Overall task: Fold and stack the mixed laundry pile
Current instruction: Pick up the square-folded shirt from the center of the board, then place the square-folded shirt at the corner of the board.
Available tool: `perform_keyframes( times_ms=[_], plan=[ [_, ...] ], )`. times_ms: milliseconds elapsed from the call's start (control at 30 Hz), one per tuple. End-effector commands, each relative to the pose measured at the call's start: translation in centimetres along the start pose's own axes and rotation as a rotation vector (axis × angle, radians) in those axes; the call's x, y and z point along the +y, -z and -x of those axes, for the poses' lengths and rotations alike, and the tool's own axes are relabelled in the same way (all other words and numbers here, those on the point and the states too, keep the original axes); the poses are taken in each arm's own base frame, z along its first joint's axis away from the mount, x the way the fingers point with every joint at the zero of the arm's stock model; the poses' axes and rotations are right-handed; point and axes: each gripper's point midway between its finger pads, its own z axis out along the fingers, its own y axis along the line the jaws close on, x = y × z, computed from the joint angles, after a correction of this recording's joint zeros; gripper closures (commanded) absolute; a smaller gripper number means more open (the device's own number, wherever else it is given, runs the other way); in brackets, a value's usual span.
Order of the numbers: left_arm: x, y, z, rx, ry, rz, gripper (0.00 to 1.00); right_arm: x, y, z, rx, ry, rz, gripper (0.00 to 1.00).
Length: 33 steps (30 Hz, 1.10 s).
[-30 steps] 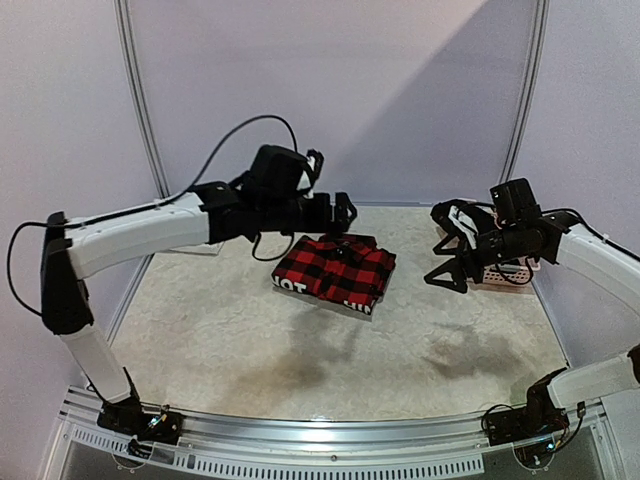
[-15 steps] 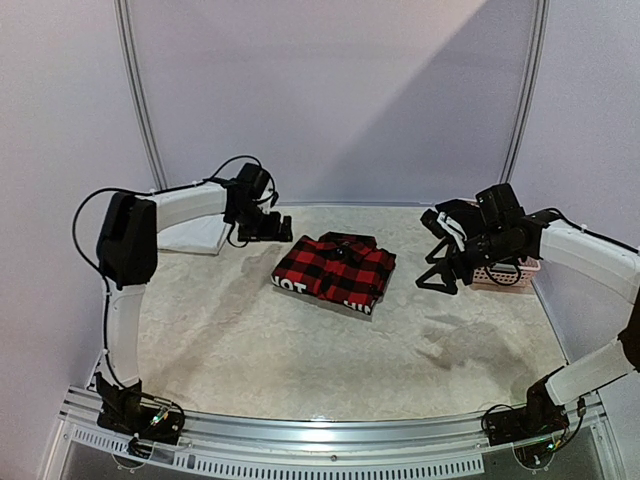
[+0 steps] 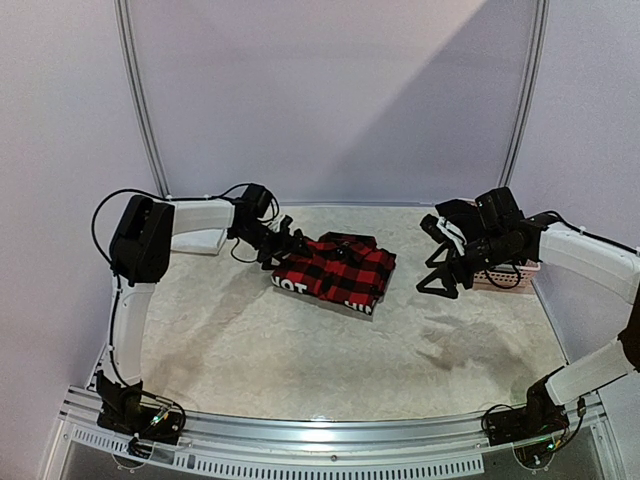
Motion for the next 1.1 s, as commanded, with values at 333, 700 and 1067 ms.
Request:
perform_keyframes(
  times_ms=[333,700,1067],
  plan=[
    [0.7,-4.2,-1.8,0.101,0.170,-0.103,0.76,0.5,0.1,-0.3,-0.001,0.016,0.018,0.08],
    [0.4,4.1,2.7,-0.037,-0.127,0.184,1.00,0.3,0.0,-0.5,0.008,0.022,0.015,0.09],
    [2.6,13.4,7.4,-0.222,-0.260,0.526,1.00,0.4,0.1,-0.7,0.014,0.030,0.011,0.09]
  ],
)
